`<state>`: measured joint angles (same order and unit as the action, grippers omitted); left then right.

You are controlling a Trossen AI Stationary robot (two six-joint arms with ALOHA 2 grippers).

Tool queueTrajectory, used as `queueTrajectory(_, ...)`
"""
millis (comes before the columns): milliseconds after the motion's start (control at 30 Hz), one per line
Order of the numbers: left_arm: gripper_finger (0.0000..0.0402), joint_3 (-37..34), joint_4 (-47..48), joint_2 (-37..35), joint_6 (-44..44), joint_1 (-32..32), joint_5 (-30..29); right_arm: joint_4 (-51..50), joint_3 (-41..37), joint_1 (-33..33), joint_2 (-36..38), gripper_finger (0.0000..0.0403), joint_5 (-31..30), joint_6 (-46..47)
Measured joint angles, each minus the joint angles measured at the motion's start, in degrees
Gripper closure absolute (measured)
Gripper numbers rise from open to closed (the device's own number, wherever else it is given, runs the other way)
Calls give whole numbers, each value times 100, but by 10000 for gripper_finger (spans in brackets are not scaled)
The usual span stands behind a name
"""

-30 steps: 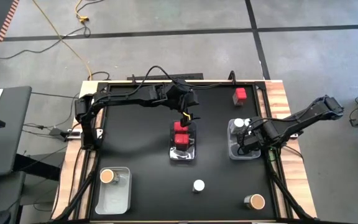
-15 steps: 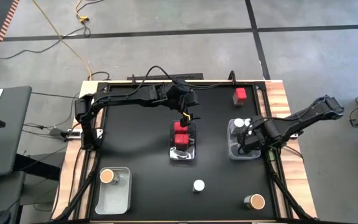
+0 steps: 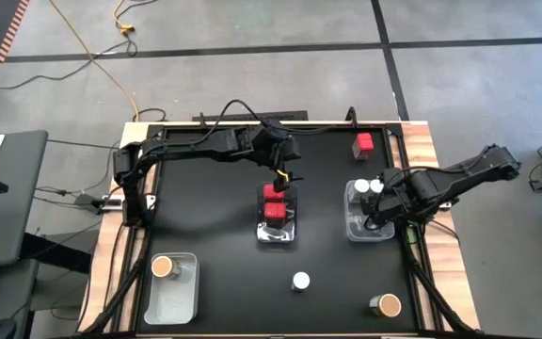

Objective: Sort spices by type
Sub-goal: Put the brown seasoning bottle into the gray bin

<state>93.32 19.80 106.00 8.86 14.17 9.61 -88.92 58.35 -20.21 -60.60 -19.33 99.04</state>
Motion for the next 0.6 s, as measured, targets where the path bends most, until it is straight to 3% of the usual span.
queueTrajectory(600,81,0,37,0,-74,-2,0,315,52,9,-26,96,-160,18)
